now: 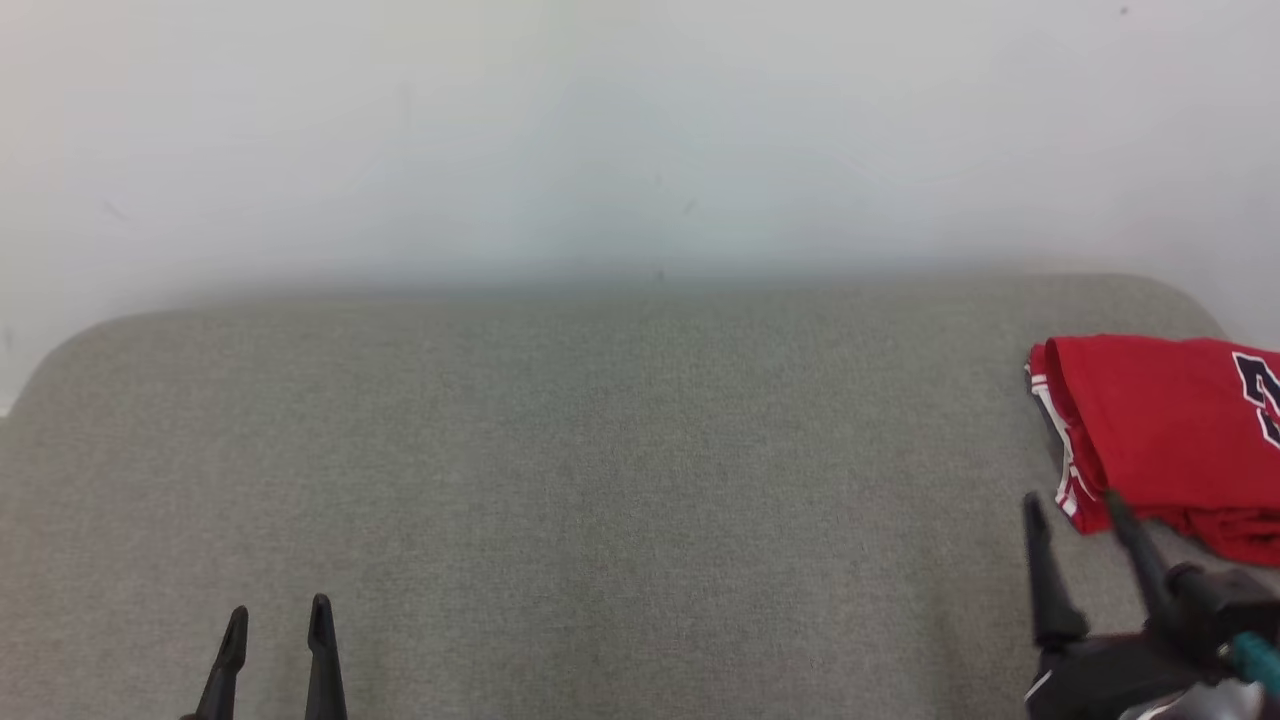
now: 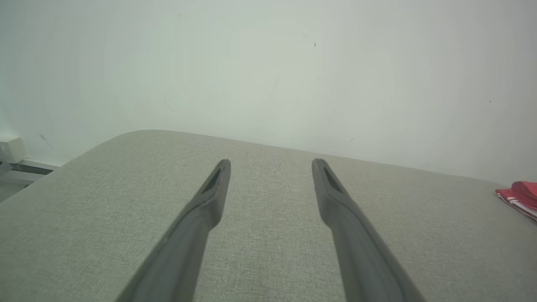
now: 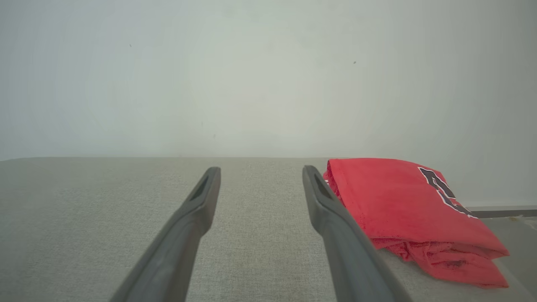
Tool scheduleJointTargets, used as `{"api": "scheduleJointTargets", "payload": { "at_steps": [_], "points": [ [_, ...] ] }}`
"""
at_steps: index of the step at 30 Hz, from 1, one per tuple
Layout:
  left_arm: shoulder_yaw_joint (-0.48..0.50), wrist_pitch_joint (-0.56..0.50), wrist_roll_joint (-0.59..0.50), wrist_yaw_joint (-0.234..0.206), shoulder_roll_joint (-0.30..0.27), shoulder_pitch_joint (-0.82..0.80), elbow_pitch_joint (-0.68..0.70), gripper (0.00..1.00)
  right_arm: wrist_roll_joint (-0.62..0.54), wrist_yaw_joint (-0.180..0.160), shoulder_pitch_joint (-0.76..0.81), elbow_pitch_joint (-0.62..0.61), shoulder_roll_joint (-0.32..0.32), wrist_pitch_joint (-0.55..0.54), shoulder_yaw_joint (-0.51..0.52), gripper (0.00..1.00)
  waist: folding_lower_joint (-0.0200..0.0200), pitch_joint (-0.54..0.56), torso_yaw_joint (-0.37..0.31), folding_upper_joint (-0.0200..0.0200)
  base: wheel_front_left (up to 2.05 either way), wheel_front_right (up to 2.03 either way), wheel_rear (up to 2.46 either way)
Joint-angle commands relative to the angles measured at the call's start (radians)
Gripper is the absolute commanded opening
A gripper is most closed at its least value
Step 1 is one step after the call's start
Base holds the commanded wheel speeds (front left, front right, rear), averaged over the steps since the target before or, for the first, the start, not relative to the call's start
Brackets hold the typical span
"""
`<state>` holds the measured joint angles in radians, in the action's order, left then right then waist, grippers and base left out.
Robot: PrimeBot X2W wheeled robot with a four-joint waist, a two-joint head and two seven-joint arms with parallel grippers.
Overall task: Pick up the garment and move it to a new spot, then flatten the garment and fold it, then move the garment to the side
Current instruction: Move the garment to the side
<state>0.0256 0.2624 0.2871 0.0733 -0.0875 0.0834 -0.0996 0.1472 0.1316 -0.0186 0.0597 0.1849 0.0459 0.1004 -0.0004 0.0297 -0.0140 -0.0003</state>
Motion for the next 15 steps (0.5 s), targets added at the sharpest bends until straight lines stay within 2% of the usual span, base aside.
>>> {"api": "scheduleJointTargets", "payload": {
  "at_steps": [1,5,15],
  "points": [
    [0.006,0.003,-0.017,0.01,0.001,0.018,-0.005,1.0,0.013,-0.002,0.027,0.003,-0.024,0.014,-0.012,1.0,0.0004,0.041,0.03,0.0003,0.0,0.0,0.0],
    [0.015,0.003,-0.038,0.032,0.009,0.025,-0.006,1.0,0.022,-0.002,0.06,0.026,-0.06,0.034,-0.032,1.0,0.0004,0.047,0.027,0.0003,0.0,0.0,0.0],
    [0.015,0.003,-0.043,0.052,0.021,0.062,-0.045,1.0,0.033,-0.002,0.118,0.047,-0.113,0.057,0.002,1.0,0.0004,0.057,0.013,0.0003,0.0,0.0,0.0]
  ]
}}
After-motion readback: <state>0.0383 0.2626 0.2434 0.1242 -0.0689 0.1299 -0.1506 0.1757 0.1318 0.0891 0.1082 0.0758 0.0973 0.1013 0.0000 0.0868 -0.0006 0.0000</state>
